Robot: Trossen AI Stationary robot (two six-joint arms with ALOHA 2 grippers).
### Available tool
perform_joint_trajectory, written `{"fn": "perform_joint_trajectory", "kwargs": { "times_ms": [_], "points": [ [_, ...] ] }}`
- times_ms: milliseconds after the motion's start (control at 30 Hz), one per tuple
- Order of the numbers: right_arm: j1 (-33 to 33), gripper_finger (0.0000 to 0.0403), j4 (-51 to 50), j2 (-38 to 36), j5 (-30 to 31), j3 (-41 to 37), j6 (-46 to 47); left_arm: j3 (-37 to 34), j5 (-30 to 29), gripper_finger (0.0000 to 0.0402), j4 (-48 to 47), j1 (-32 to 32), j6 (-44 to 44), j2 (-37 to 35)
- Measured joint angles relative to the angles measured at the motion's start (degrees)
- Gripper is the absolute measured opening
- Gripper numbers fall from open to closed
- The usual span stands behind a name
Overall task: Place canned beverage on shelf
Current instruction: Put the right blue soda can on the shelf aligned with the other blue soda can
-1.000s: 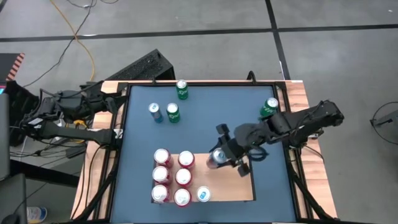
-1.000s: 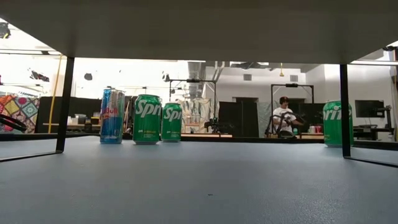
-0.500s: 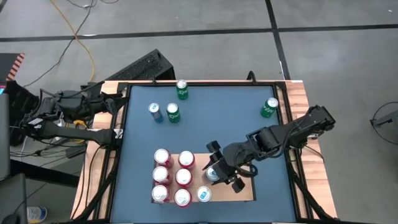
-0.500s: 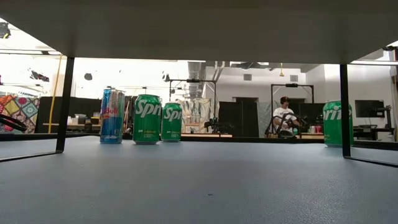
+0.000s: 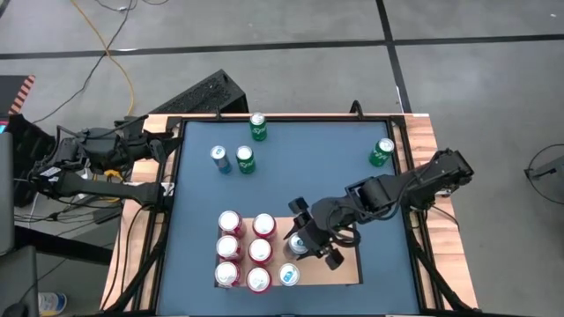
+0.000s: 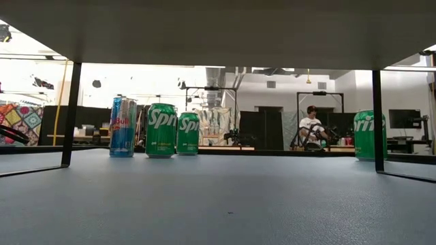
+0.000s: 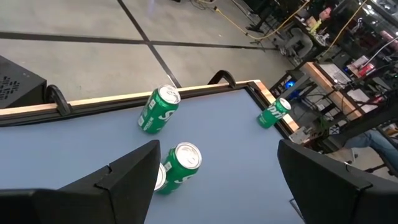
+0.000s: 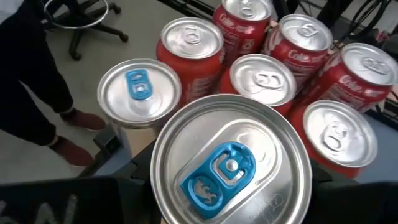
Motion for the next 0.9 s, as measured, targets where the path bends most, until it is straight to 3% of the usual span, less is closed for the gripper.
{"fn": "perform_joint_trajectory", "kwargs": {
  "times_ms": [900],
  "points": [
    [-4.35, 0.0215, 2.1, 1.17, -8.91, 0.02, -1.99, 0.0, -0.55, 0.0309, 0.11, 0.02, 2.08, 0.0]
  ]
}}
